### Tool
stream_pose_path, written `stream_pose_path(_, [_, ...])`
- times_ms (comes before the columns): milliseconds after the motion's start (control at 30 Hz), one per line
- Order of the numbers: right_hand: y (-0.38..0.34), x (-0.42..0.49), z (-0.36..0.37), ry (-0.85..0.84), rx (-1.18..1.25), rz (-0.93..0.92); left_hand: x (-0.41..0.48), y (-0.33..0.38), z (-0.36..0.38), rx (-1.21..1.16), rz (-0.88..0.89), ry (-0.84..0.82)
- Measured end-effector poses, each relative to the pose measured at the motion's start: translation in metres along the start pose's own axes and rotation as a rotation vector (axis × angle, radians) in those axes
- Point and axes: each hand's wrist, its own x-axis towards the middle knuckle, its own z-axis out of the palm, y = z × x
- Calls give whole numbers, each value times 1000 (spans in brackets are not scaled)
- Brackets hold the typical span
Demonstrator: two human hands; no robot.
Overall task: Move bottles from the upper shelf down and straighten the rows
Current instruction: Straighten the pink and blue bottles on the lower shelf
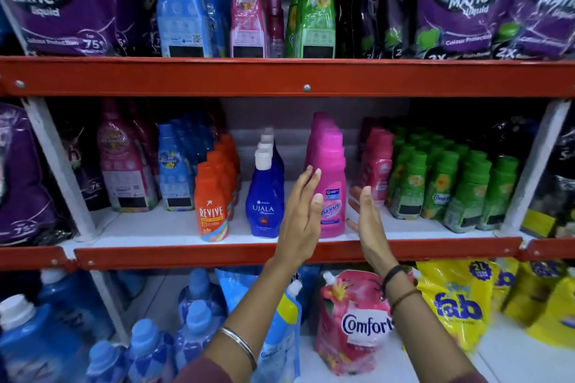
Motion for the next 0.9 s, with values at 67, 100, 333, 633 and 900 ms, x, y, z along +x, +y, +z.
stream_pose_path(67, [2,3,-1,-25,-7,28,-1,3,11,-103,-164,43])
stream_pose_path(100, [3,4,-2,-39,-11,34,1,5,15,-139,-236,62])
stream_pose_path(333, [10,10,-2,-83,0,16,-1,-1,27,-165,-437,51])
stream_pose_path(633, [13,9,-3,15,109,1,2,-2,22,-195,-452,15])
stream_pose_path(900, [13,10,-7,-10,128,-15,0,-8,23,-203,-426,15])
